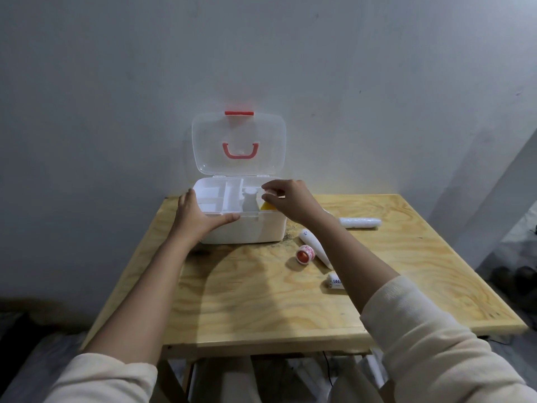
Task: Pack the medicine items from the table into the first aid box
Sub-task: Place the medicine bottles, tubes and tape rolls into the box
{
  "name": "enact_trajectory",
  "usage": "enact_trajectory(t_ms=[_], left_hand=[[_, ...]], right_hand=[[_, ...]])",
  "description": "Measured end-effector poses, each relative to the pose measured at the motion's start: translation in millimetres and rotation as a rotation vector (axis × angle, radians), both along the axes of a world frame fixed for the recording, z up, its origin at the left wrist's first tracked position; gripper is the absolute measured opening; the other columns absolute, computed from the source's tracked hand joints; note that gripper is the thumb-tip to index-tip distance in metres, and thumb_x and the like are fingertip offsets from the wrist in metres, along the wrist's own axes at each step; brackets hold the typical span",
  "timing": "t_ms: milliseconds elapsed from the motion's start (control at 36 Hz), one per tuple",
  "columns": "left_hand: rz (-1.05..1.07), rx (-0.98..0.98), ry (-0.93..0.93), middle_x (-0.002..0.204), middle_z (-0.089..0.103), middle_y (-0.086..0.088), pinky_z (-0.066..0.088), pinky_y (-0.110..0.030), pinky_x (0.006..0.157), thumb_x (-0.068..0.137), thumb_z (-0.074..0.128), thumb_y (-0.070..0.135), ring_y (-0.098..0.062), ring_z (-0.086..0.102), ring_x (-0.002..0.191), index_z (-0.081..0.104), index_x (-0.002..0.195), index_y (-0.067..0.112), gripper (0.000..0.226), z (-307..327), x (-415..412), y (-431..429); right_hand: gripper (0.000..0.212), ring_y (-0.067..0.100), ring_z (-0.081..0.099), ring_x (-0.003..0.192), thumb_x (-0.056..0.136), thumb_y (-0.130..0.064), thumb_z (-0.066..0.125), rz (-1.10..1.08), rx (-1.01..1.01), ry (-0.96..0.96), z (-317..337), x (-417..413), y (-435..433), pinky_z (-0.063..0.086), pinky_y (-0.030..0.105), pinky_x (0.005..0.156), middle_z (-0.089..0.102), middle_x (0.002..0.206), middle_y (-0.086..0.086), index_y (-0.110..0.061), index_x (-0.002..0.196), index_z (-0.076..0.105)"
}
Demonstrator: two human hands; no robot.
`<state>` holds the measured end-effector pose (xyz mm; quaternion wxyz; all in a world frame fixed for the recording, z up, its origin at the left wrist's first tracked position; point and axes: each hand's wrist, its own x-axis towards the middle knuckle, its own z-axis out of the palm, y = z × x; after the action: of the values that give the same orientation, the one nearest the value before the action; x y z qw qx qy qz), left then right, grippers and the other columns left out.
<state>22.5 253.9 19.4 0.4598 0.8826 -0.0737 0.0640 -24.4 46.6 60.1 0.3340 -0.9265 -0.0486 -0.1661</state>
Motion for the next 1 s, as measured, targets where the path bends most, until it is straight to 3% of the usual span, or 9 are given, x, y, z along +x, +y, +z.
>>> enact_trajectory(t_ms=[194, 278, 333, 417, 500, 694, 806, 1000], left_hand=[[-0.009, -0.016, -0.004, 0.151, 0.031, -0.006, 0.036, -0.041, 0.11, 0.056, 0.086, 0.054, -0.024, 0.032, 0.139, 0.029, 0.149, 0.017, 0.115, -3.5, 0.9, 1.0], [0.0, -0.019, -0.02, 0.152, 0.03, -0.005, 0.035, -0.039, 0.11, 0.058, 0.086, 0.054, -0.022, 0.031, 0.139, 0.029, 0.149, 0.017, 0.114, -5.1, 0.7, 0.7], [0.009, -0.009, -0.021, 0.152, 0.03, -0.005, 0.034, -0.039, 0.11, 0.058, 0.086, 0.054, -0.022, 0.03, 0.14, 0.028, 0.149, 0.016, 0.114, -5.8, 1.1, 0.0], [0.015, 0.006, -0.032, 0.149, 0.033, -0.006, 0.035, -0.039, 0.109, 0.057, 0.085, 0.056, -0.023, 0.032, 0.137, 0.032, 0.146, 0.016, 0.111, -6.5, 2.7, 0.3], [0.014, 0.009, -0.037, 0.146, 0.035, -0.006, 0.036, -0.04, 0.108, 0.056, 0.085, 0.057, -0.023, 0.033, 0.136, 0.035, 0.145, 0.017, 0.109, -6.7, 2.8, 0.6], [0.022, 0.023, -0.066, 0.146, 0.035, -0.005, 0.035, -0.035, 0.104, 0.059, 0.086, 0.051, -0.022, 0.036, 0.135, 0.036, 0.144, 0.017, 0.104, -3.9, -0.3, -1.4], [0.032, 0.041, -0.078, 0.146, 0.036, -0.006, 0.036, -0.035, 0.103, 0.059, 0.085, 0.052, -0.023, 0.038, 0.134, 0.038, 0.143, 0.016, 0.103, -4.3, 0.1, -0.5], [0.029, 0.044, -0.071, 0.145, 0.037, -0.004, 0.037, -0.037, 0.107, 0.056, 0.085, 0.055, -0.021, 0.039, 0.134, 0.038, 0.143, 0.018, 0.105, -6.9, 4.6, 1.5]], right_hand=[[0.024, 0.01, 0.064, 0.093, 0.087, -0.014, 0.061, -0.098, 0.102, -0.104, -2.1, -14.2, -27.1, 0.045, 0.013, 0.084, 0.071, 0.11, 0.008, -0.005, 0.108, 0.068], [0.02, 0.012, 0.063, 0.09, 0.088, -0.011, 0.059, -0.281, 0.217, -0.173, -13.8, -25.1, -51.7, 0.045, 0.016, 0.081, 0.072, 0.104, 0.012, -0.003, 0.103, 0.069], [0.023, 0.021, 0.061, 0.104, 0.09, -0.013, 0.054, -0.469, 0.259, -0.184, -30.2, -32.6, -73.1, 0.043, 0.023, 0.087, 0.067, 0.112, 0.014, -0.005, 0.107, 0.066], [0.043, 0.033, 0.028, 0.136, 0.093, -0.027, 0.046, -0.777, 0.226, -0.025, -59.8, -39.4, -102.1, 0.03, 0.04, 0.107, 0.037, 0.143, 0.02, -0.008, 0.131, 0.045], [0.064, 0.041, -0.001, 0.143, 0.094, -0.039, 0.041, -0.909, 0.259, 0.215, -79.8, -37.9, -113.6, 0.015, 0.049, 0.115, 0.001, 0.154, 0.027, -0.009, 0.144, 0.016], [0.078, 0.035, -0.003, 0.145, 0.092, -0.048, 0.04, -0.828, 0.268, 0.253, -89.7, -5.2, -119.1, 0.008, 0.042, 0.119, -0.007, 0.154, 0.028, -0.007, 0.147, 0.002], [0.09, 0.034, 0.008, 0.145, 0.086, -0.059, 0.043, -0.721, 0.265, 0.32, -87.3, 18.8, -118.6, 0.018, 0.046, 0.118, -0.011, 0.155, 0.024, -0.01, 0.147, -0.001], [0.102, 0.036, 0.02, 0.142, 0.074, -0.072, 0.047, -0.47, 0.065, 0.415, -82.1, 43.4, -110.5, 0.026, 0.05, 0.114, 0.01, 0.156, 0.015, -0.013, 0.147, 0.007]])
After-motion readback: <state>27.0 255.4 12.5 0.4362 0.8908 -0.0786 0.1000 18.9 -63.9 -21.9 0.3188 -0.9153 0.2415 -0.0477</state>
